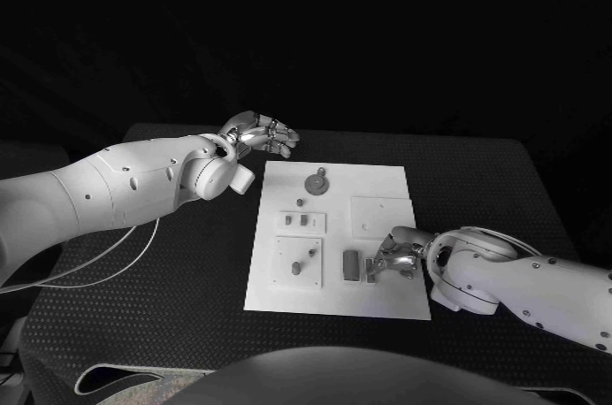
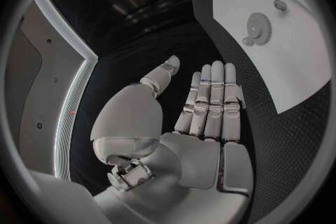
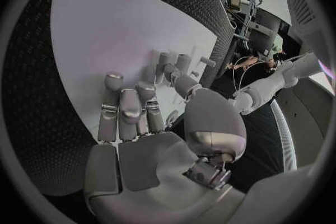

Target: Assemble the parts on the task board

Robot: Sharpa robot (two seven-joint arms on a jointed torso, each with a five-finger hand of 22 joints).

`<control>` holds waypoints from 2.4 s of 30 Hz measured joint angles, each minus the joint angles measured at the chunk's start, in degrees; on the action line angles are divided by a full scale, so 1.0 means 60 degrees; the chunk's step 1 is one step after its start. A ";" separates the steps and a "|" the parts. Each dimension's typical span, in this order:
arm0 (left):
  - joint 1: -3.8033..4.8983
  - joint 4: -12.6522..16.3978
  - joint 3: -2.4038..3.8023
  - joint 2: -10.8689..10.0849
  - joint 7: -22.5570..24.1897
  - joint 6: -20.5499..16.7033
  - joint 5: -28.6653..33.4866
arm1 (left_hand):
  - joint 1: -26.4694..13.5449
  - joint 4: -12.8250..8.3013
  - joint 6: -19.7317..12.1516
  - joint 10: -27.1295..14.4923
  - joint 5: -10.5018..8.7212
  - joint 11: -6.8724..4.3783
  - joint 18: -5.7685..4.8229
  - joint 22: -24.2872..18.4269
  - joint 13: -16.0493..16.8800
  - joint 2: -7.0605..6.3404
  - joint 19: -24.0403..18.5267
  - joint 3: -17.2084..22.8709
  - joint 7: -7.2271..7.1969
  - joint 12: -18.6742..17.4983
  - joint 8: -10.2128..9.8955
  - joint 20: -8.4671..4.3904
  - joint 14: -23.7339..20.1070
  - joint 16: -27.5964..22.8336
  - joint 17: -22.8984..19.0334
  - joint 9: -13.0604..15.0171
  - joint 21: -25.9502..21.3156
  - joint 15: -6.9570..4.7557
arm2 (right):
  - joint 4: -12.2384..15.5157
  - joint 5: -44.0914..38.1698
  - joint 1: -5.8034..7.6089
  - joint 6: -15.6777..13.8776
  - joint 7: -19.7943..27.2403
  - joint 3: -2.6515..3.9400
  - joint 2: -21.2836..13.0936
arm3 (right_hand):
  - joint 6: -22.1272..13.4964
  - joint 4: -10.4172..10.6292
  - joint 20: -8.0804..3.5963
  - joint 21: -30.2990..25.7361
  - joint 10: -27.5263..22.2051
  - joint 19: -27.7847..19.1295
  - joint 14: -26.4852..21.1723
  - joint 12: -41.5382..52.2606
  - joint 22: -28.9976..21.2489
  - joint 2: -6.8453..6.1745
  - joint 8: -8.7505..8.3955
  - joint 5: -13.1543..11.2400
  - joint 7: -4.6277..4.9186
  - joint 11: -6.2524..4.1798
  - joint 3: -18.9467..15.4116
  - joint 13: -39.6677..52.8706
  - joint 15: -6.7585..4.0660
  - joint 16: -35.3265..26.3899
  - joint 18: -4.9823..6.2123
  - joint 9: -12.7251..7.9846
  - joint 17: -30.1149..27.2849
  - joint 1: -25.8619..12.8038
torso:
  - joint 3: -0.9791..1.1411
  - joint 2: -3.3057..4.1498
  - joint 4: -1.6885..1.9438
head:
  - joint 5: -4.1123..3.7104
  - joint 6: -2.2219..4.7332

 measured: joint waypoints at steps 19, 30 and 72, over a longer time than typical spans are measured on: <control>0.0000 0.0002 0.0000 0.0000 -0.0001 0.0000 0.0001 | 0.0000 0.0000 0.0000 0.0000 0.0000 0.0000 0.0000 0.0001 0.0001 0.0000 0.0000 0.0000 0.0000 0.0000 0.0000 0.0000 0.0000 -0.0037 0.0019 0.0001 0.0000 0.0000 | -0.0216 -0.0138 -0.0071 0.0021 0.0140 0.0029 0.0117 | 0.0252 -0.0021 0.0000 0.0001 0.0106 0.0000 0.0129 0.0000 0.0000 0.0241 0.0139 -0.0058 -0.0128 -0.0105 -0.0189 -0.0052 -0.0080 0.0000 0.0001 0.0079 0.0176 0.0538 | -0.0001 0.0000 0.0000 | -0.0030 0.0000; -0.0001 0.0007 0.0000 -0.0013 -0.0001 -0.0001 0.0023 | 0.0000 0.0022 0.0000 0.0000 0.0000 0.0000 0.0000 -0.0008 -0.0008 0.0000 0.0000 -0.0023 0.0000 0.0000 0.0000 0.0000 0.0000 -0.0037 0.0039 -0.0009 0.0000 0.0000 | -0.0138 0.0041 0.0079 0.0038 0.0253 -0.0028 -0.0292 | 0.0011 0.0962 0.0074 -0.0096 -0.0008 -0.0075 -0.0099 -0.0066 0.0000 -0.0945 -0.0114 0.0011 -0.0012 0.0008 -0.0312 -0.0098 -0.0011 -0.0157 0.0001 -0.0093 -0.0252 -0.0588 | -0.0018 -0.0019 -0.0003 | -0.0082 0.0000; 0.0068 -0.1205 0.0065 0.0662 0.0112 -0.0117 0.0962 | -0.5733 0.1671 -0.5528 -0.7085 -0.0317 -0.0760 -0.0142 -0.6372 -0.1895 0.0596 -0.6383 -0.3022 -0.1218 -0.0534 -0.1920 0.0223 -0.6493 -0.3989 -0.3576 -0.3153 -0.0420 -0.0438 | -0.5951 0.6313 0.0705 -0.0321 0.6657 0.1797 0.1180 | -0.7622 0.1810 0.0747 -0.7543 -0.7465 -0.8958 -0.9109 -1.0284 -0.6787 0.0833 -0.1969 -0.0323 -0.0177 0.0772 -0.4118 -0.9354 0.1782 -1.3011 -0.1875 -0.4382 -0.7184 -0.5640 | -0.0063 -0.1039 0.0117 | -0.0389 0.1599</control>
